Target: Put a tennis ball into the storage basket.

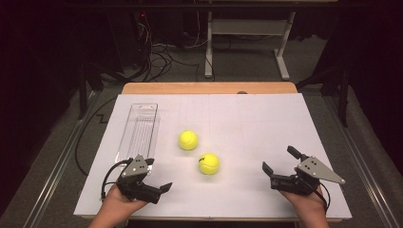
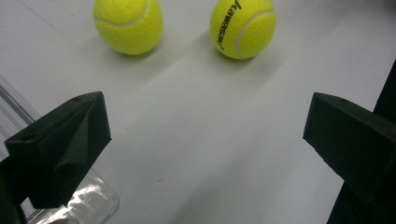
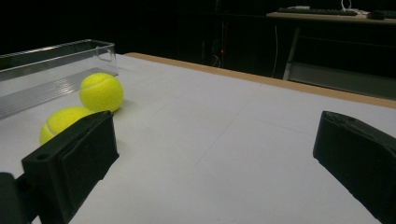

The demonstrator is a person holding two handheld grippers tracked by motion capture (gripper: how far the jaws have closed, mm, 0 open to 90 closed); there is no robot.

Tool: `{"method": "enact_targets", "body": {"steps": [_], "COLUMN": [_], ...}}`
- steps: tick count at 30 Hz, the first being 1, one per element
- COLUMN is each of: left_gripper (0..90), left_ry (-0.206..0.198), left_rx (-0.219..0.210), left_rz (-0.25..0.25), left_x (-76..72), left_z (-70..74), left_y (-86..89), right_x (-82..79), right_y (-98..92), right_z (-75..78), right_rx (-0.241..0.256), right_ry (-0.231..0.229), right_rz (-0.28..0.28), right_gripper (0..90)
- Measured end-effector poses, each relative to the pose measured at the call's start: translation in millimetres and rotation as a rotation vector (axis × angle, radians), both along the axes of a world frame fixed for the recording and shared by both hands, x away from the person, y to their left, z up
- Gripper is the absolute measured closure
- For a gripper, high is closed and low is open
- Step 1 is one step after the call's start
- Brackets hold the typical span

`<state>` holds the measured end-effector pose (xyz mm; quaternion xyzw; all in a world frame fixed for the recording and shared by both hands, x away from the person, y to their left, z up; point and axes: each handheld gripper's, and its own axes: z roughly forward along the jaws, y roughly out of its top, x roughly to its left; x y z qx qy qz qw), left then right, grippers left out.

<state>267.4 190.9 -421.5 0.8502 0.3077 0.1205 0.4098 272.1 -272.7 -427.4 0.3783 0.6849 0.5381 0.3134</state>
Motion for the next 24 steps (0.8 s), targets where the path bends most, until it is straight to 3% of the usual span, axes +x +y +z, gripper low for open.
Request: {"method": "enact_targets", "body": {"steps": [3, 12, 24], "left_gripper": [1.6, 1.7, 1.7], "left_ry": [0.013, 0.027, 0.060], "left_rx": [0.025, 0.047, 0.088], "left_rz": [-0.013, -0.044, -0.055], "left_x": [-0.2, 0.2, -1.3], "left_z": [-1.7, -5.5, -9.0], "left_y": [-3.7, -11.0, -17.7], "right_x": [0.3, -0.1, -0.6], "right_y": [-0.1, -0.5, 0.1], "right_z": [-0.1, 0.1, 0.4], "right_rx": [-0.002, 0.001, 0.001], "right_ry": [0.000, 0.001, 0.000], "right_rz": [-0.001, 0.000, 0.001], "right_gripper": [0.2, 0.2, 0.2]}}
